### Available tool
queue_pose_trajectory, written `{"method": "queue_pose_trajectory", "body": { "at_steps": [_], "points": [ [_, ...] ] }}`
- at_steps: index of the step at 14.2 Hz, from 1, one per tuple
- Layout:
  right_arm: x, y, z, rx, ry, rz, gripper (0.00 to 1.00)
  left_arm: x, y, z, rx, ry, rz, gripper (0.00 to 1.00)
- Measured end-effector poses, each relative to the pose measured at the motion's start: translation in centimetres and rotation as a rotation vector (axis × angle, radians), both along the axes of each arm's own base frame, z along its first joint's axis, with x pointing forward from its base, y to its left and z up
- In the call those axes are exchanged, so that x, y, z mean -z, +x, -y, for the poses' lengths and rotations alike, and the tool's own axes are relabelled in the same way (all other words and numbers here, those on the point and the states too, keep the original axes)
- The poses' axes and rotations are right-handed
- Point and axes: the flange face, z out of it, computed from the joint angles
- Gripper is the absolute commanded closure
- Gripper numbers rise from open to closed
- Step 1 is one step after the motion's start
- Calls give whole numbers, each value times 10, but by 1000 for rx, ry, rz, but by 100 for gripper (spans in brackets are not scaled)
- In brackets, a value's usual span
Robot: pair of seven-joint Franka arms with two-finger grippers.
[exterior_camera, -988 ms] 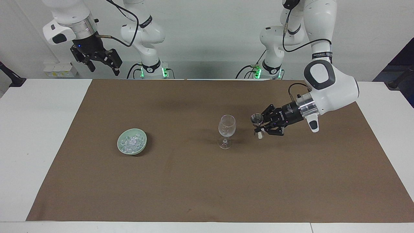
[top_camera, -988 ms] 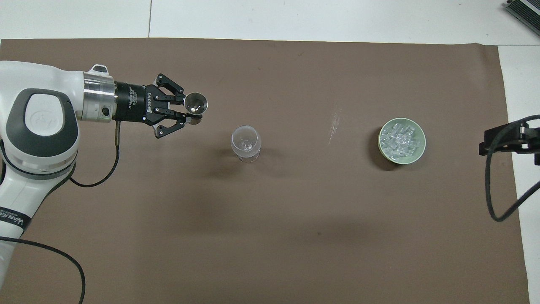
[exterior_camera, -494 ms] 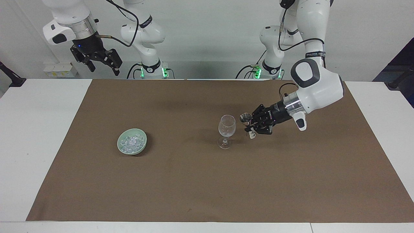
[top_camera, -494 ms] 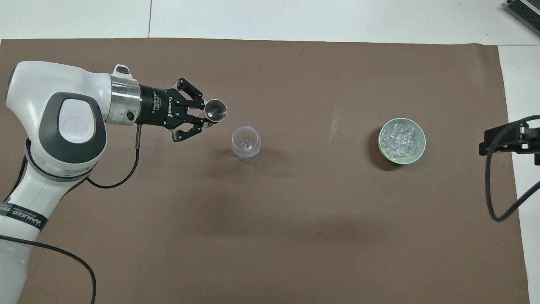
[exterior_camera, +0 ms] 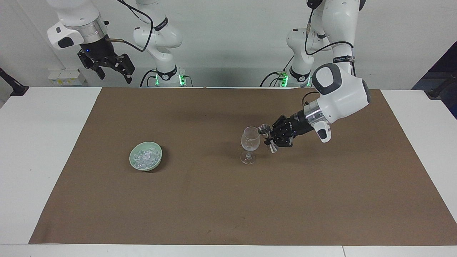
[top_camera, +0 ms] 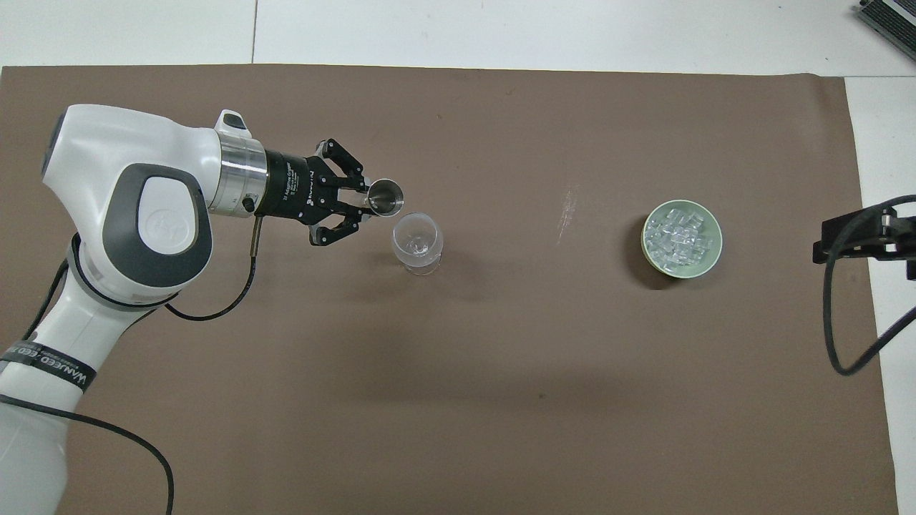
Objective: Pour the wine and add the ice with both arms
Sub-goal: 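Lift the bottle with the left gripper and carry it over the cup, then tilt the bottle with the left gripper to pour into the cup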
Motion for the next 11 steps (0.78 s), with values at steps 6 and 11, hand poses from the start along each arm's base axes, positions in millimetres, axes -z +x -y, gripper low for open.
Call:
{"method": "queue_pose_trajectory", "body": {
  "at_steps": [6,11],
  "points": [
    [0,0,0,0,0,0,0,-1,-5,15,49,75,55,100],
    [0,0,0,0,0,0,0,-5,-9,21,89,126,91,100]
  ]
}}
